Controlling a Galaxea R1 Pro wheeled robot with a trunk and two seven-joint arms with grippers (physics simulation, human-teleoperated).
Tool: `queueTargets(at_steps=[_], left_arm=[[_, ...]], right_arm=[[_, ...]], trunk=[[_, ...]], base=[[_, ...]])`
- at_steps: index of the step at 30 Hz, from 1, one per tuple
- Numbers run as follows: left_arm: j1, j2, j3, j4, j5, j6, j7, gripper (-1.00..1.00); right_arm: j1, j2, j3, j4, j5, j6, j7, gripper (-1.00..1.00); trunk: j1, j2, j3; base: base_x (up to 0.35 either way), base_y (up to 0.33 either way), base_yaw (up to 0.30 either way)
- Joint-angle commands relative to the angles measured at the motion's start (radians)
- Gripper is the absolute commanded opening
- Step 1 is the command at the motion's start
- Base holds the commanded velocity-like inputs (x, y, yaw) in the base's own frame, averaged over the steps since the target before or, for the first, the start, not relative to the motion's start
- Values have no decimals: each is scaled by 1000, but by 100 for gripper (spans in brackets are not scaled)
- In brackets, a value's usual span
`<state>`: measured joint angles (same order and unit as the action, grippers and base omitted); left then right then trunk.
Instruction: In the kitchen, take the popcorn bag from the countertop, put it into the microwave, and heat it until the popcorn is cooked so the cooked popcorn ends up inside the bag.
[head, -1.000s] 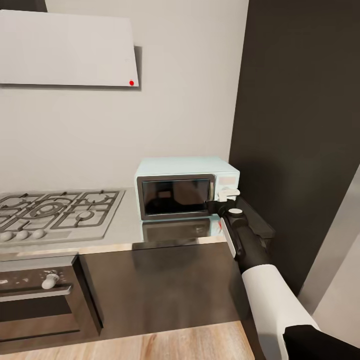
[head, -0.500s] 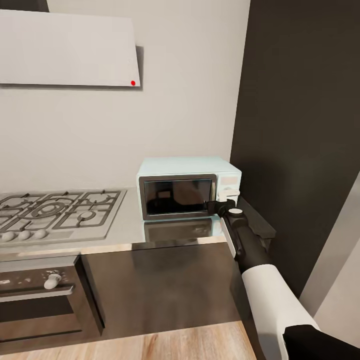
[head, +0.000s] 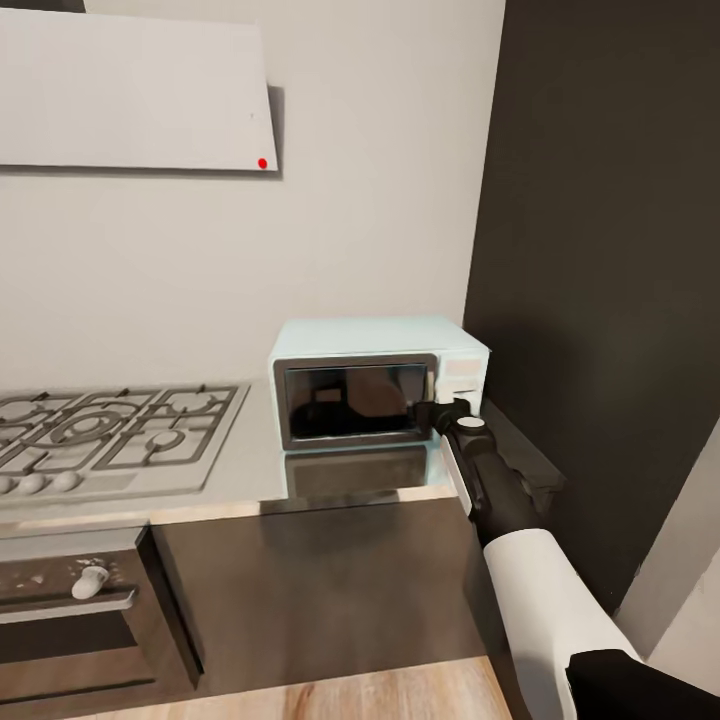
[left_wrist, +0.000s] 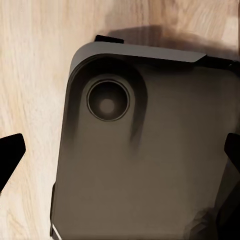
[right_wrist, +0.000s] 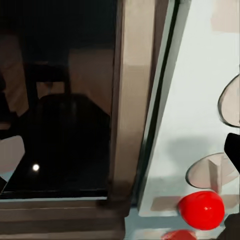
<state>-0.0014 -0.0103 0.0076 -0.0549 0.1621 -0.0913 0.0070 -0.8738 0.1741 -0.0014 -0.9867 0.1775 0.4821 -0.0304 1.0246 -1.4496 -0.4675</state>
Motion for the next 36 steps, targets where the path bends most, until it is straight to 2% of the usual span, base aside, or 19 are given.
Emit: queueTargets(at_steps=[1, 12, 28, 29, 36], left_arm=[[0, 0, 0, 0, 7, -2, 1, 100], [0, 1, 0, 0, 7, -2, 1, 100], [0, 1, 0, 0, 7, -2, 1, 100], [0, 1, 0, 0, 7, -2, 1, 100], [0, 1, 0, 0, 7, -2, 1, 100]], right_arm=[[-1, 0, 0, -1, 7, 6, 0, 100], [-1, 0, 0, -1, 7, 6, 0, 100], [-1, 0, 0, 1, 7, 7, 0, 100], [-1, 0, 0, 4, 7, 7, 0, -100], [-1, 0, 0, 23, 8, 7, 0, -100]], trunk=[[0, 0, -1], [0, 0, -1], [0, 0, -1], [0, 0, -1], [0, 0, -1]], base=[[230, 0, 0], [127, 0, 0], [4, 0, 0], [0, 0, 0], [0, 0, 0]])
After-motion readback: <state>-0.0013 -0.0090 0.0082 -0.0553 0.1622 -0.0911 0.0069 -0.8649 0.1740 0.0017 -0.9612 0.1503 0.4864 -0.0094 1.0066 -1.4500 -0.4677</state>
